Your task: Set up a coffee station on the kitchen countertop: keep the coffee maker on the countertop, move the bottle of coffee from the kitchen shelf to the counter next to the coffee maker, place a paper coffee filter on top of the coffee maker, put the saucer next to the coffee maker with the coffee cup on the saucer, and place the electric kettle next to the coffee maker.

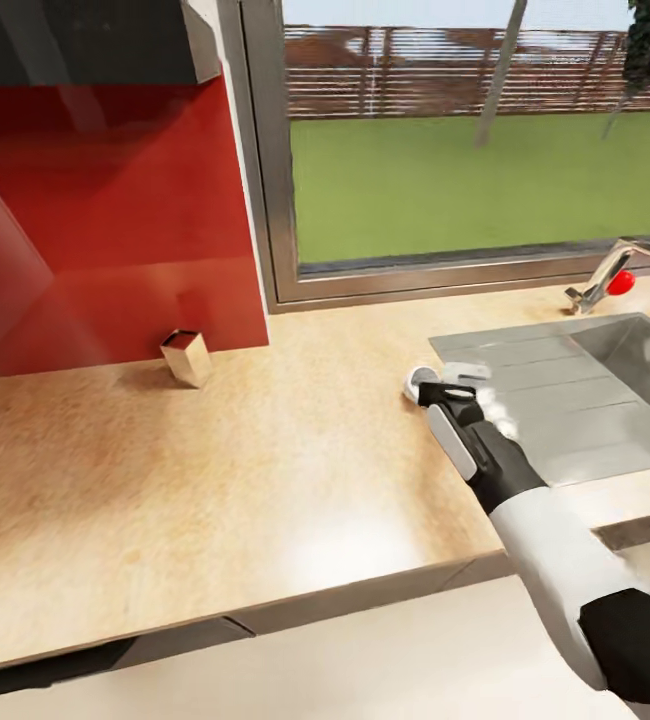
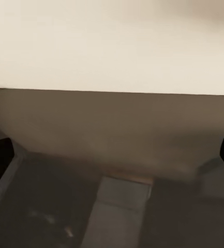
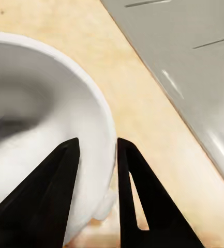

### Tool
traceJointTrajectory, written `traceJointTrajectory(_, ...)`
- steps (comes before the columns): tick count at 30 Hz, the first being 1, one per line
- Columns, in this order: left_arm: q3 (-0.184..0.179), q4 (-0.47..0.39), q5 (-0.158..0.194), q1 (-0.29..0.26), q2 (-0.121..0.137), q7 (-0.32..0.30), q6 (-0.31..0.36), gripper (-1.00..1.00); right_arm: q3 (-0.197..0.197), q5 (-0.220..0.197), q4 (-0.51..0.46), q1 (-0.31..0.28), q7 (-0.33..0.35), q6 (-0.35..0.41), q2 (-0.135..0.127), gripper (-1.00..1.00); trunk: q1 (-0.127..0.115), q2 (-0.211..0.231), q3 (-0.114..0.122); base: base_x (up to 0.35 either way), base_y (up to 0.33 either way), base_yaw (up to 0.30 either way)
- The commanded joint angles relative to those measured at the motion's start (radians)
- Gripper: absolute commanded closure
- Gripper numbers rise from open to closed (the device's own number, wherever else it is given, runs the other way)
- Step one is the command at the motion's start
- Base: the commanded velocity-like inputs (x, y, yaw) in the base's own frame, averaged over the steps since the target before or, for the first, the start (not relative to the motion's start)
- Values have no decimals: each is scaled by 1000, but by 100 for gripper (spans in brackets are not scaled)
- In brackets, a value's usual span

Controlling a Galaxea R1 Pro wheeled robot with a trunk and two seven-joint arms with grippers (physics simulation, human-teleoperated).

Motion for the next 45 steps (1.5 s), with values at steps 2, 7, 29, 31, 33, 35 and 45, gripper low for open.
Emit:
traceJointTrajectory(2, -2, -2, 8, 0, 0, 2, 3, -100, 5, -4, -82, 45, -8, 1, -1, 100, 0, -1, 2, 0, 0, -195)
traceJointTrajectory(7, -2, -2, 6, 0, -6, 5, 2, -100, 4, 0, -359, 209, -8, 2, -5, 100, 0, -1, 8, 0, 0, -196)
traceJointTrajectory(29, -1, -3, 15, 1, -5, 8, -11, -100, 4, 1, -494, 451, -6, -2, -98, 100, 0, -1, 36, 0, 0, -207)
traceJointTrajectory(31, 0, -3, 16, 0, -6, 7, -11, -100, 4, 1, -512, 459, -6, -2, -99, 100, 0, -1, 39, 0, 0, -223)
traceJointTrajectory(33, 1, -4, 17, 0, -6, 7, -13, -100, 5, 1, -521, 469, -7, -2, -99, 100, 0, -1, 41, 0, 0, -224)
traceJointTrajectory(35, 2, -5, 17, 0, -8, 6, -15, -100, 6, 0, -527, 480, -8, -3, -99, 100, 0, -1, 43, 0, -20, -231)
traceJointTrajectory(45, 4, -6, 18, 0, -8, 6, -16, -100, 6, -2, -539, 488, -8, 0, -99, 100, 0, -1, 52, 0, -245, -265)
